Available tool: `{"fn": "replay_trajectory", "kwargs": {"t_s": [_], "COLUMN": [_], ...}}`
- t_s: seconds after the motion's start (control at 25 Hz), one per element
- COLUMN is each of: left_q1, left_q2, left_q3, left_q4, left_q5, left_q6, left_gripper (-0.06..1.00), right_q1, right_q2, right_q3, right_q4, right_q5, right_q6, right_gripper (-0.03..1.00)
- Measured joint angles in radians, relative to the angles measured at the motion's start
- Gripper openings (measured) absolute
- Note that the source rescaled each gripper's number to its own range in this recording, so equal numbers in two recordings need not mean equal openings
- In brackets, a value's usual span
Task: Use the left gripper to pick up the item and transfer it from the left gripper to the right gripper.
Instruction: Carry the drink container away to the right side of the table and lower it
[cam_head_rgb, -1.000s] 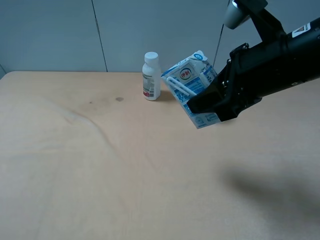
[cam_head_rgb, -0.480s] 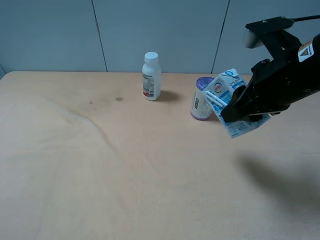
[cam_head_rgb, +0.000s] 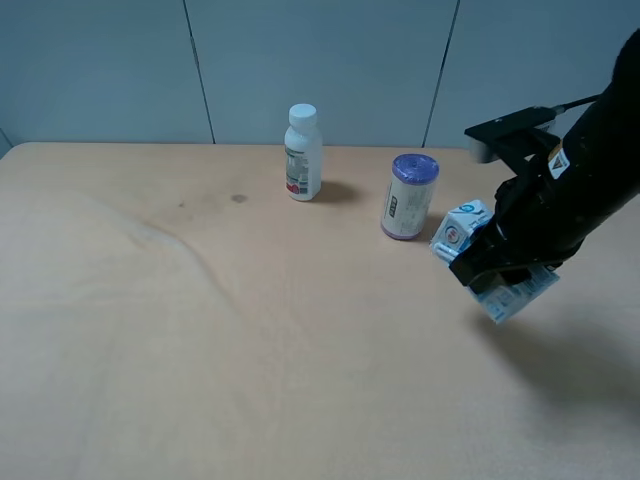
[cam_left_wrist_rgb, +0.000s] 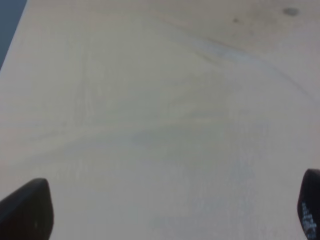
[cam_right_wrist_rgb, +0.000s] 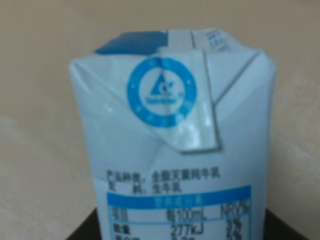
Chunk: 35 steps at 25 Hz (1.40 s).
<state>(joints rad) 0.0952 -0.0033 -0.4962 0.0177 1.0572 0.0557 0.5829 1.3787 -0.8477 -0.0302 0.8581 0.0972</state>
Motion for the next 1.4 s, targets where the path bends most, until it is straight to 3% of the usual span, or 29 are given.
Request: {"fn": "replay_trajectory", "kwargs": {"t_s": [0.52, 1.4], "left_q1": [0.0, 0.0], "left_q2": [0.0, 0.0], "left_q3": [0.0, 0.0], "left_q4": [0.0, 0.0], "left_q5": [0.0, 0.0], "left_q6": [0.0, 0.0], "left_gripper": [0.97, 0.97], "right_q1": [0.0, 0.0], "right_q2": [0.194, 0.263], "right_q3": [0.0, 0.0], "right_q4": [0.012, 0.03], "right_q5": [-0.054, -0.176], "right_q6": [-0.065, -0.085], "right_gripper": [0.0, 0.0]}}
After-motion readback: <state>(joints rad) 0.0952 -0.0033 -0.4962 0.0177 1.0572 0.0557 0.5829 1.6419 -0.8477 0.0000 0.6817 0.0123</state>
